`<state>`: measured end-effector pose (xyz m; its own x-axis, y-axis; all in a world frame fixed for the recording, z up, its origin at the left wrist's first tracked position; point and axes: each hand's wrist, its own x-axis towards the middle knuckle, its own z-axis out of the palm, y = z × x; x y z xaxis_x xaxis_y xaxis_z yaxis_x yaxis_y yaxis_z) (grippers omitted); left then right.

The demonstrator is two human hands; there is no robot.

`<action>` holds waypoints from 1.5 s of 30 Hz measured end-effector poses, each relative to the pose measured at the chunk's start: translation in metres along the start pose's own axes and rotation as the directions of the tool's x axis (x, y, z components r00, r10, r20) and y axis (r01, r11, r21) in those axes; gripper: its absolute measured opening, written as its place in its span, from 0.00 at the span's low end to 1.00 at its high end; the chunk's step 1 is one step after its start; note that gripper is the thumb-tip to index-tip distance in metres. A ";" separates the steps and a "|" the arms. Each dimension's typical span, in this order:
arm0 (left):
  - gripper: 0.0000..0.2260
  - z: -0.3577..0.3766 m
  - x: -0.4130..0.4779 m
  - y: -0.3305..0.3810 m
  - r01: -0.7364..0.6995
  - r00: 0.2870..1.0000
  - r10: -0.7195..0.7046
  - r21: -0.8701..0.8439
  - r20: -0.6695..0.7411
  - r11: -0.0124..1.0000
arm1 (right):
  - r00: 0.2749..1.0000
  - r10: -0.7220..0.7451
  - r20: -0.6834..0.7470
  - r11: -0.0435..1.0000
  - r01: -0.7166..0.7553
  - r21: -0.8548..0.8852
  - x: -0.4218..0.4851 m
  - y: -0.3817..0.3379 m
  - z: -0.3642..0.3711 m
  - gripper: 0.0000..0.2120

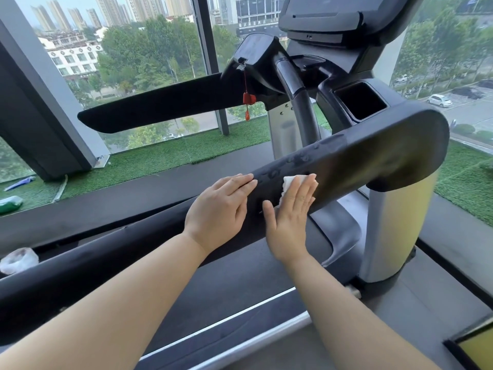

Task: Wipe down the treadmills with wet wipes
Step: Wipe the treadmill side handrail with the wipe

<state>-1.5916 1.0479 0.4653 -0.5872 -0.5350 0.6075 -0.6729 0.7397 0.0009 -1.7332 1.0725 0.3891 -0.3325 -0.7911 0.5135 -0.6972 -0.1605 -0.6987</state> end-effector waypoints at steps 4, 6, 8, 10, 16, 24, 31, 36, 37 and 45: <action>0.17 0.000 0.000 0.000 0.004 1.000 -0.004 0.004 -0.005 1.000 | 0.967 -0.251 0.047 0.949 0.255 -0.186 -0.007 0.027 0.001 0.34; 0.17 0.000 0.000 0.000 0.007 1.000 -0.007 0.008 -0.007 1.000 | 0.987 -0.161 0.026 0.971 0.163 -0.173 0.002 0.043 -0.009 0.34; 0.17 0.000 0.000 0.001 0.010 1.000 -0.010 0.014 -0.013 1.000 | 0.999 0.037 -0.004 0.998 -0.037 -0.054 0.007 0.041 -0.011 0.35; 0.17 0.000 0.000 0.001 0.010 1.000 -0.010 0.020 -0.012 1.000 | 0.996 0.090 -0.010 0.995 -0.090 0.040 0.000 0.023 -0.003 0.38; 0.17 0.000 0.001 0.001 0.008 1.000 -0.008 0.029 -0.014 1.000 | 0.984 -0.175 0.045 0.979 0.179 -0.102 -0.019 0.039 0.008 0.33; 0.16 0.001 0.001 0.002 0.003 0.999 -0.002 0.039 -0.033 0.999 | 0.999 0.039 0.020 0.991 -0.041 0.131 -0.023 0.012 0.022 0.38; 0.16 0.000 0.001 0.002 -0.005 0.999 0.007 0.048 -0.048 0.999 | 0.980 0.196 -0.024 0.954 -0.185 0.236 -0.010 0.031 0.018 0.33; 0.16 0.001 0.001 0.000 -0.022 0.999 0.024 0.052 -0.046 0.998 | 0.974 0.212 0.078 0.894 -0.226 0.387 -0.043 -0.007 0.040 0.34; 0.16 0.001 0.001 0.000 -0.022 0.999 0.024 0.054 -0.046 0.998 | 0.974 0.202 0.105 0.888 -0.228 0.400 -0.050 -0.009 0.042 0.35; 0.16 -0.001 0.001 0.001 -0.021 0.999 0.023 0.049 -0.035 0.999 | 0.845 0.533 0.041 0.669 -0.450 0.591 0.005 0.001 0.014 0.37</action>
<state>-1.5931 1.0485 0.4667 -0.5866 -0.5033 0.6345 -0.6813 0.7302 -0.0505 -1.7266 1.0598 0.3844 -0.6267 -0.7782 0.0414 0.0588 -0.1002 -0.9932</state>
